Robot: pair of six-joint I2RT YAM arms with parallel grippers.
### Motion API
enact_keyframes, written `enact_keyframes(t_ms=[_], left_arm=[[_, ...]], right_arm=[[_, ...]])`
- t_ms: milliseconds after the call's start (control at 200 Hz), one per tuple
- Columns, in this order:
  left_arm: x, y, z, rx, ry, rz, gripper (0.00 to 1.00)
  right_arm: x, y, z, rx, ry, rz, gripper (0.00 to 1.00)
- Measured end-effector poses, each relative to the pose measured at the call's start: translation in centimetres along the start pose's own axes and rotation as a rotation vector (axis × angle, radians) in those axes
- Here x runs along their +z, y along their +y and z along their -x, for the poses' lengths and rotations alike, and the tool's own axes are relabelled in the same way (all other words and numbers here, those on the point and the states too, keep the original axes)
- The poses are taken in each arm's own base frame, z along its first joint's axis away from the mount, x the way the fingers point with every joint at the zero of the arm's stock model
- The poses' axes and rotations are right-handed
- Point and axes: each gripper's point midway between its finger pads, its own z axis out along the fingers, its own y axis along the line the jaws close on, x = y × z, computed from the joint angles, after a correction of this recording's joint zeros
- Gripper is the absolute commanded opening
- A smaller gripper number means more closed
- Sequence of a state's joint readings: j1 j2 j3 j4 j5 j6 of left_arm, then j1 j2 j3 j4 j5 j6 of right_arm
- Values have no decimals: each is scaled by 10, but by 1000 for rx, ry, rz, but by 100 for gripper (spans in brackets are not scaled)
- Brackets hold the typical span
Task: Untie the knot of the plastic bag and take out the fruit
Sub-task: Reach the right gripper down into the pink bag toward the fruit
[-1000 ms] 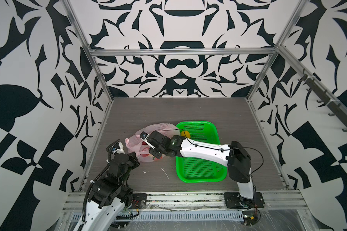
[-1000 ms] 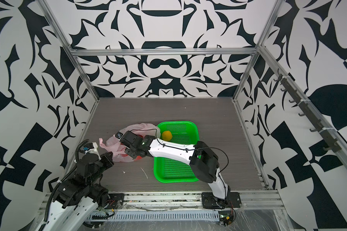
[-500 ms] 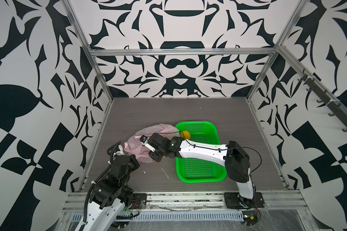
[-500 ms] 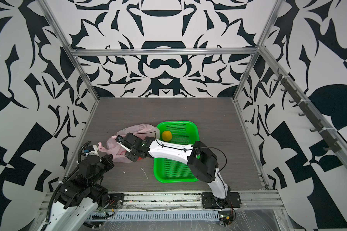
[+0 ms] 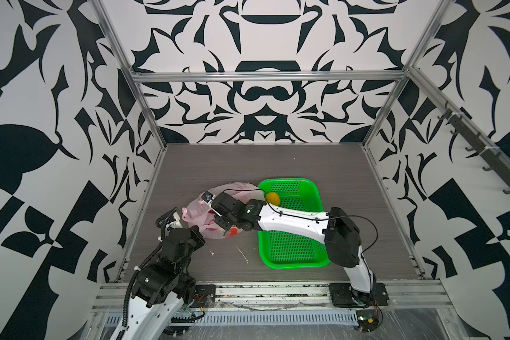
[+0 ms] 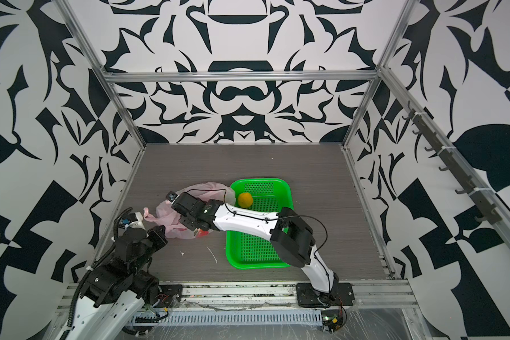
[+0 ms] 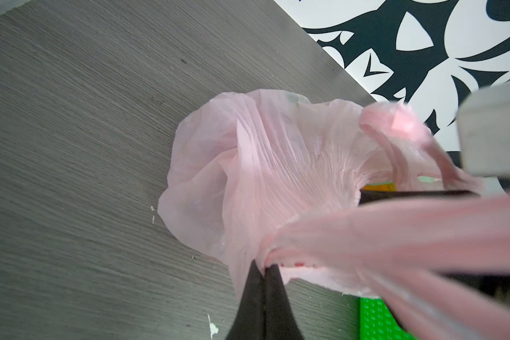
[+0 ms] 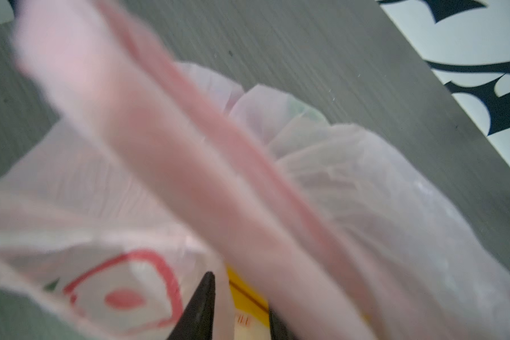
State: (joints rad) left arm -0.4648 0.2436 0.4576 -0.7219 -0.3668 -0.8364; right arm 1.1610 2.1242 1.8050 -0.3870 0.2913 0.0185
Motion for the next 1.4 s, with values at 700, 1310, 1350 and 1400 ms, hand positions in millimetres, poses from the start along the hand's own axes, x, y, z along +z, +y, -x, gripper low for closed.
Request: enact_keyframes(t_ms=[700, 1310, 1350, 1400], left_arm=[[-6, -9, 15, 30, -47, -22, 0], [-1, -21, 22, 91, -39, -26, 0], [-1, -23, 23, 97, -36, -26, 0], [-1, -25, 24, 103, -37, -29, 0]], right_arm=[[48, -45, 19, -58, -8, -182, 43], [65, -78, -2, -79, 100, -160, 67], [65, -77, -3, -84, 105, -151, 67], [65, -76, -4, -92, 108, -142, 67]])
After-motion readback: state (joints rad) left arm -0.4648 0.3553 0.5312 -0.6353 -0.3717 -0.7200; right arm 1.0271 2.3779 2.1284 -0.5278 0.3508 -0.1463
